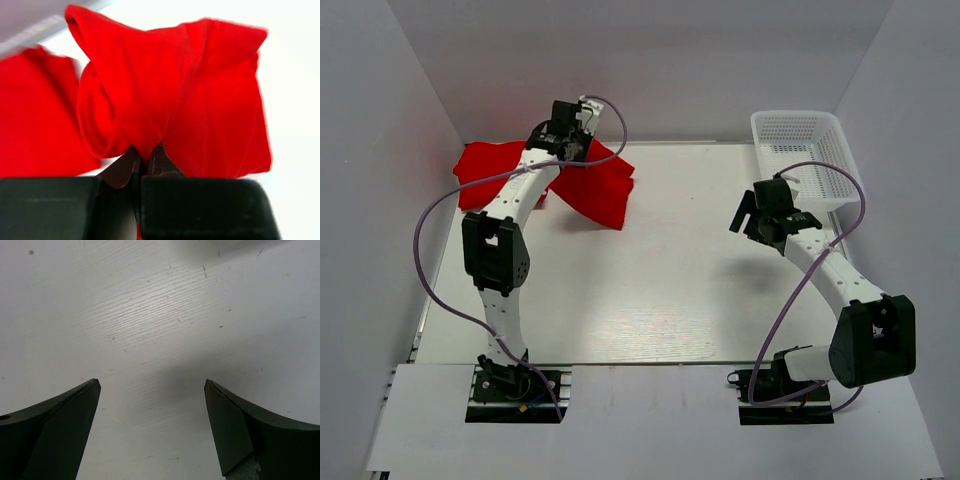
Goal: Fold and stack the t-shirts
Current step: Put the neatly folded tshirt into the corner of the board with the left arm
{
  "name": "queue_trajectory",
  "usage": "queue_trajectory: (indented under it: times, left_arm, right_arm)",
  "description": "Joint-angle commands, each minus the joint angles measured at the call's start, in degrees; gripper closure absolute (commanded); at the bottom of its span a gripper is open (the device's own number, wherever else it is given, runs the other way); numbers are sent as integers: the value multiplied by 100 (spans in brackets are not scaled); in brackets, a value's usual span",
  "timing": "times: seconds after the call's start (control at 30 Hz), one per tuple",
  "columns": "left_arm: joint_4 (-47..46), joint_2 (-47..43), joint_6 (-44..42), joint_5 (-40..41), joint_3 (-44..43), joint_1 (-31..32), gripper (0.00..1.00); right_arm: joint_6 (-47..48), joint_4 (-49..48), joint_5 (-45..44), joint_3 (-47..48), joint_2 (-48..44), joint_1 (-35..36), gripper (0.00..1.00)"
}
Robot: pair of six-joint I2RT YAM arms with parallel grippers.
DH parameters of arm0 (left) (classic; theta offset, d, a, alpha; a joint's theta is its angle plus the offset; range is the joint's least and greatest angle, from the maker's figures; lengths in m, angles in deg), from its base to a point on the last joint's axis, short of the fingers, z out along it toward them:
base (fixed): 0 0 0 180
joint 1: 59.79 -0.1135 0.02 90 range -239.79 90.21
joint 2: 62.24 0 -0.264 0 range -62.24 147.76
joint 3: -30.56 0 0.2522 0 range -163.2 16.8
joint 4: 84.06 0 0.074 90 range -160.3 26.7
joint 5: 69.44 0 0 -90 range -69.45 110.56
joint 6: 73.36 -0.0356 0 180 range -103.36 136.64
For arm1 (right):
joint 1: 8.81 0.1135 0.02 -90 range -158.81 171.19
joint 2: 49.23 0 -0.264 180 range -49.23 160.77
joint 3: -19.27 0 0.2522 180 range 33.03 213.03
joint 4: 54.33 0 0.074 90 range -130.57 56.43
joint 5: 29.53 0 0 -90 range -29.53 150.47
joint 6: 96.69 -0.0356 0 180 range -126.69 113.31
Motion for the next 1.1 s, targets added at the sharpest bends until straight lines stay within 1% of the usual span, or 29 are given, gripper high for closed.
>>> queue_trajectory:
  times: [0.0,0.03,0.07,0.27,0.43,0.73,0.97,1.07]
  left_arm:
    - [57,-161,-641,233,-886,-183,100]
    - [188,-90,-729,294,-1183,-183,100]
    - [190,-89,-877,294,-1265,-235,100]
    - [14,-115,-1239,592,-1265,-412,100]
    - [-48,-168,-1239,707,-1379,-631,100]
    - [-48,-63,-1169,1032,-1757,-816,100]
    - [-100,-63,-1108,1208,-1705,-930,100]
    - [-171,-115,-1055,1156,-1643,-1044,100]
  right_arm:
    - [1,177,-371,191,-70,-4,10]
    - [9,186,-380,200,-62,-22,10]
    - [27,195,-389,209,-44,-13,10]
    - [-8,353,-573,358,9,-4,10]
    - [-8,484,-679,473,79,-22,10]
    - [-8,538,-627,569,105,-4,10]
    - [-17,573,-539,692,255,22,10]
    - [36,573,-582,763,316,13,10]
